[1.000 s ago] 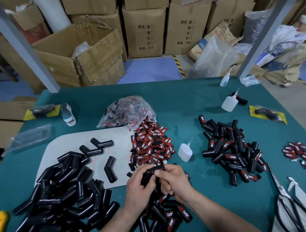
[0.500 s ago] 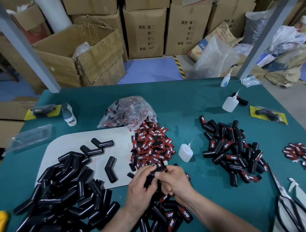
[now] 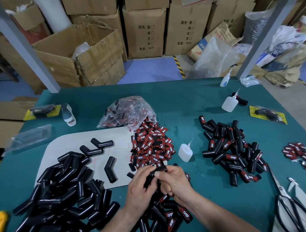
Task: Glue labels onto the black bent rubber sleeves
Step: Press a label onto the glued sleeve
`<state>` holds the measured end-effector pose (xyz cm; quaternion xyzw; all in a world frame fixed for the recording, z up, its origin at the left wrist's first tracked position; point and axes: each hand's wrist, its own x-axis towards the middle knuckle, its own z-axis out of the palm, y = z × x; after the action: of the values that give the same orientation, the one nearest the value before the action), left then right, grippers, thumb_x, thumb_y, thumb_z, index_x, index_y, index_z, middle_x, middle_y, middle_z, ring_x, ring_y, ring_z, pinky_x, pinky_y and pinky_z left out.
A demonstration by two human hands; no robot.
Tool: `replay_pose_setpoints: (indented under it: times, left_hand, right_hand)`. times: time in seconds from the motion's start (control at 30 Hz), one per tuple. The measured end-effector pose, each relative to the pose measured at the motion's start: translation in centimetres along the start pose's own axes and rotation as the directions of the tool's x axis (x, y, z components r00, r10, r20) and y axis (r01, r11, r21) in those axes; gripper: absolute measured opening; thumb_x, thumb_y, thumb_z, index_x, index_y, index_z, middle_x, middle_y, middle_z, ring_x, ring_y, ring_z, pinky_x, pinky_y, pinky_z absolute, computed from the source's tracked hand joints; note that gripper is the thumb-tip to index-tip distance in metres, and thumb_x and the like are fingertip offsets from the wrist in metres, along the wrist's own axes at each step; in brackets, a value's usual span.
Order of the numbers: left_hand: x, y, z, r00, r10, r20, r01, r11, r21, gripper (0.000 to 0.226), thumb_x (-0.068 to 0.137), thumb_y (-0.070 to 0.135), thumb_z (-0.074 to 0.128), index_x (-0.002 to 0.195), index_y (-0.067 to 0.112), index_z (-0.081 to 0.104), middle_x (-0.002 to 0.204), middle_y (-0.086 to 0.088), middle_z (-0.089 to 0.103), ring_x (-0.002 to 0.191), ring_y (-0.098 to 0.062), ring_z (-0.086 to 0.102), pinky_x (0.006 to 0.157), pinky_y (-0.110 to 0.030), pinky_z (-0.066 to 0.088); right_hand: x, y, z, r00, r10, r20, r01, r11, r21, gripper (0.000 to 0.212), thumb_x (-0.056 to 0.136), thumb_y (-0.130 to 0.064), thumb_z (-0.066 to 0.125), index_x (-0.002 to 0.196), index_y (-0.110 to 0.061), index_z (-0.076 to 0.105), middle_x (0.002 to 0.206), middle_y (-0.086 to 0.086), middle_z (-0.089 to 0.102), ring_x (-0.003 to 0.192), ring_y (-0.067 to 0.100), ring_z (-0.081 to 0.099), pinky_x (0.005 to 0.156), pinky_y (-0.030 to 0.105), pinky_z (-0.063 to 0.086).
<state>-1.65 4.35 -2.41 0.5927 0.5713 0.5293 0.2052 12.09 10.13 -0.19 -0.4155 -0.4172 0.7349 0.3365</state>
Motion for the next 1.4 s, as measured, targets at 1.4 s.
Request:
replay_pose_setpoints:
  times: [1.4]
  left_hand:
    - [1.0,-0.2,-0.3,0.884,-0.447,0.137,0.467,0.824,-0.321,0.026,0.095,0.031,0.059,0.111,0.045,0.074,0.070,0.004,0.069,0.060,-0.009,0.058,0.059,-0.019,0.048]
  right_hand:
    - [1.0,-0.4,-0.7,0.996,0.026,0.090,-0.008,0.982,-0.187,0.023,0.085,-0.025,0.072,0.079,-0.005,0.063,0.045,0.007,0.045,0.035,0.015,0.031,0.039,0.023,0.028]
